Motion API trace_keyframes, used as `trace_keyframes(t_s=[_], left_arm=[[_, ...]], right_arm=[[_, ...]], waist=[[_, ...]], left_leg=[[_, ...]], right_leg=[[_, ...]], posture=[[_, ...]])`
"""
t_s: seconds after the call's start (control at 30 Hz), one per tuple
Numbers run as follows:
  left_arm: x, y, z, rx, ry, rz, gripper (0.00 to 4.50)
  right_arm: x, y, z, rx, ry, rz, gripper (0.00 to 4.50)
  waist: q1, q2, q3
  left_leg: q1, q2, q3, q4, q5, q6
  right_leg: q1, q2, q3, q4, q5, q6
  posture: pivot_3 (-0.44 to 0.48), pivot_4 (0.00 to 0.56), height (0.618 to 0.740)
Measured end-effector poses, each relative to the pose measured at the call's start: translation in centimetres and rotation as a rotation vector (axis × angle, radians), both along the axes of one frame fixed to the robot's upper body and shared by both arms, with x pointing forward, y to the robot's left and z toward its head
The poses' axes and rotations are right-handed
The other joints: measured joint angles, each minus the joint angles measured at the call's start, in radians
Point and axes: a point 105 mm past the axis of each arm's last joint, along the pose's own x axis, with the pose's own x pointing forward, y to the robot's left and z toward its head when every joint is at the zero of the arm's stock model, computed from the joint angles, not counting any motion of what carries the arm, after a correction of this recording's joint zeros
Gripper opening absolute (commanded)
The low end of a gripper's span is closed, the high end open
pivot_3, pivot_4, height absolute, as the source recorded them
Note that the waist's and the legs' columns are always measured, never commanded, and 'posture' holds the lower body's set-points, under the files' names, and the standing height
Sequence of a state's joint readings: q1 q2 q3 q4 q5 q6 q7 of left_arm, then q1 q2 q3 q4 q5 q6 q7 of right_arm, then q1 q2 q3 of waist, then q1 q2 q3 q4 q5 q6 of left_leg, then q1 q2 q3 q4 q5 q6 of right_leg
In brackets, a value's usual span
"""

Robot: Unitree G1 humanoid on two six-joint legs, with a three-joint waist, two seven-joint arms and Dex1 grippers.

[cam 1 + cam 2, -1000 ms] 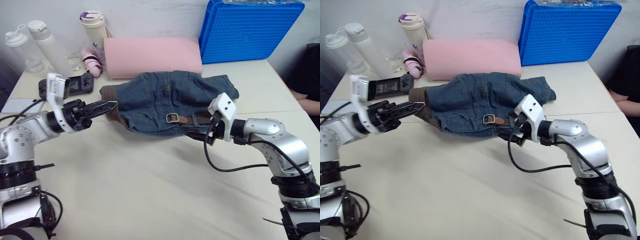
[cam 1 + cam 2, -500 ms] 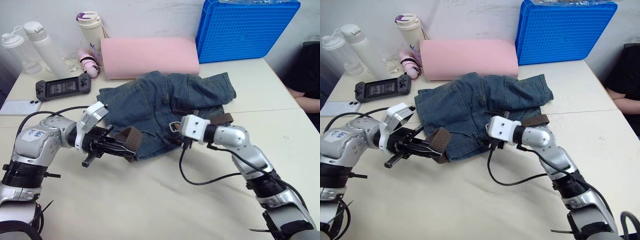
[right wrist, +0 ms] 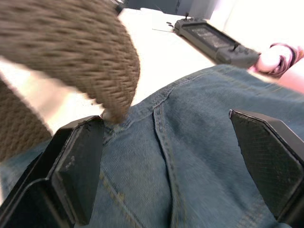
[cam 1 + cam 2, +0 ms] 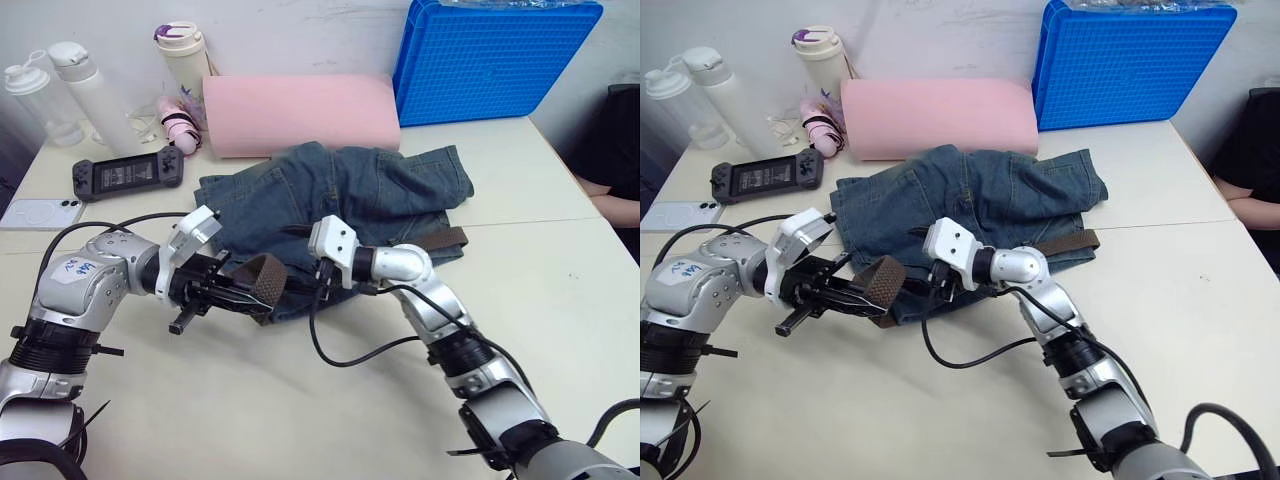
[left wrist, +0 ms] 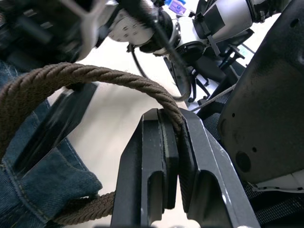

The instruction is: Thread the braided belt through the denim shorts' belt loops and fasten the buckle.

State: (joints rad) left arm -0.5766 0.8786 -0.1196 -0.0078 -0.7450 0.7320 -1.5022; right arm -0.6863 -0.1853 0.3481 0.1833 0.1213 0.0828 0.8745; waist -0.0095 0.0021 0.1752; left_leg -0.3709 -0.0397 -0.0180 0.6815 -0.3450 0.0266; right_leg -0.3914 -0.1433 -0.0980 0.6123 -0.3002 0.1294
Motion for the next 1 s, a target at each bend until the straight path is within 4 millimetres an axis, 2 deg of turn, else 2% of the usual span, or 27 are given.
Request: trace_keyframes(t_s=[0.07, 0.1, 0.23, 0.27, 0.33, 0.43, 0.53, 0.63, 0.77, 0.87, 0.93, 1.0], left_arm=[[-0.1, -0.1, 0.0, 0.001, -0.004, -0.005, 0.00], [-0.2, -0.2, 0.1, 0.003, -0.009, -0.012, 0.00], [-0.3, -0.2, 0.0, 0.004, -0.008, -0.014, 0.00], [-0.3, -0.2, 0.0, 0.004, -0.009, -0.013, 0.00], [-0.3, -0.2, 0.0, 0.003, -0.008, -0.012, 0.00], [-0.3, -0.1, -0.2, 0.001, -0.001, -0.007, 0.00], [-0.2, 0.3, -0.1, -0.008, -0.006, 0.011, 0.00], [-0.1, 0.7, -0.3, -0.008, -0.014, 0.035, 0.00], [0.8, 1.9, -1.0, 0.018, -0.053, 0.130, 0.00], [2.3, 2.1, -1.2, 0.008, -0.084, 0.237, 0.00], [3.4, 1.8, -1.0, -0.025, -0.085, 0.298, 0.87], [5.0, 1.6, -0.4, -0.084, -0.100, 0.390, 1.65]], right_arm=[[0.0, 0.2, -0.1, 0.007, 0.013, 0.005, 3.41], [-0.1, 0.7, -0.1, 0.026, 0.026, 0.019, 2.87], [0.2, 1.4, 0.0, 0.079, 0.082, 0.032, 1.17], [0.5, 1.3, -0.1, 0.102, 0.114, 0.022, 0.39], [0.9, 1.2, -0.3, 0.125, 0.157, 0.008, 0.10], [1.8, 0.7, -0.5, 0.230, 0.296, -0.023, 0.10], [2.5, 0.0, 0.2, 0.291, 0.317, -0.044, 0.10], [3.3, -1.2, 1.5, 0.257, 0.196, -0.105, 0.10], [3.8, -4.5, 3.1, 0.141, -0.043, -0.218, 0.10], [3.9, -7.1, 3.7, 0.011, -0.221, -0.339, 0.10], [4.0, -8.2, 3.7, -0.048, -0.282, -0.406, 0.00], [4.4, -10.3, 3.4, -0.128, -0.318, -0.535, 0.00]], waist=[[-0.002, 0.000, 0.000], [-0.004, 0.000, 0.000], [-0.019, 0.000, 0.000], [-0.021, 0.000, 0.000], [-0.022, 0.000, 0.000], [-0.023, 0.001, 0.000], [-0.023, 0.001, 0.001], [-0.021, 0.001, 0.001], [-0.020, 0.001, 0.001], [-0.018, 0.001, 0.001], [-0.016, 0.001, 0.001], [-0.014, 0.001, 0.001]], left_leg=[[0.000, 0.000, -0.001, 0.000, 0.000, 0.000], [0.000, 0.000, -0.001, 0.000, 0.000, 0.000], [0.000, 0.000, -0.001, 0.000, 0.000, 0.000], [0.000, 0.000, -0.001, 0.000, 0.000, 0.000], [0.001, 0.000, -0.001, 0.000, 0.000, 0.000], [0.001, 0.001, -0.001, 0.000, 0.000, -0.001], [0.001, 0.001, -0.001, 0.000, 0.000, -0.001], [0.001, 0.000, -0.001, 0.000, 0.000, -0.001], [0.001, -0.001, -0.001, 0.000, 0.000, -0.001], [0.001, -0.001, -0.001, 0.000, 0.000, -0.001], [0.001, -0.001, 0.000, 0.000, 0.000, -0.001], [0.000, -0.001, 0.000, 0.001, 0.000, -0.001]], right_leg=[[0.000, 0.000, 0.000, 0.000, 0.000, 0.000], [0.000, 0.000, 0.000, 0.000, 0.000, 0.000], [0.000, 0.000, 0.000, 0.001, 0.000, 0.000], [0.000, 0.000, 0.000, 0.001, 0.000, 0.000], [0.000, 0.001, 0.000, 0.001, 0.000, 0.000], [0.000, 0.001, 0.001, 0.002, 0.000, 0.000], [-0.001, 0.001, 0.003, 0.002, 0.000, 0.000], [-0.002, 0.002, 0.006, 0.004, 0.000, 0.000], [-0.002, 0.002, 0.010, 0.005, 0.000, 0.000], [-0.003, 0.003, 0.013, 0.005, 0.000, 0.000], [-0.003, 0.004, 0.015, 0.006, 0.000, 0.000], [-0.003, 0.004, 0.017, 0.006, 0.000, 0.000]], posture=[[0.000, 0.150, 0.740], [0.000, 0.150, 0.740], [0.000, 0.150, 0.740], [0.000, 0.150, 0.740], [0.000, 0.150, 0.740], [0.000, 0.150, 0.740], [0.000, 0.150, 0.740], [0.000, 0.150, 0.740], [0.000, 0.150, 0.740], [0.000, 0.150, 0.740], [0.000, 0.150, 0.740], [0.000, 0.150, 0.740]])
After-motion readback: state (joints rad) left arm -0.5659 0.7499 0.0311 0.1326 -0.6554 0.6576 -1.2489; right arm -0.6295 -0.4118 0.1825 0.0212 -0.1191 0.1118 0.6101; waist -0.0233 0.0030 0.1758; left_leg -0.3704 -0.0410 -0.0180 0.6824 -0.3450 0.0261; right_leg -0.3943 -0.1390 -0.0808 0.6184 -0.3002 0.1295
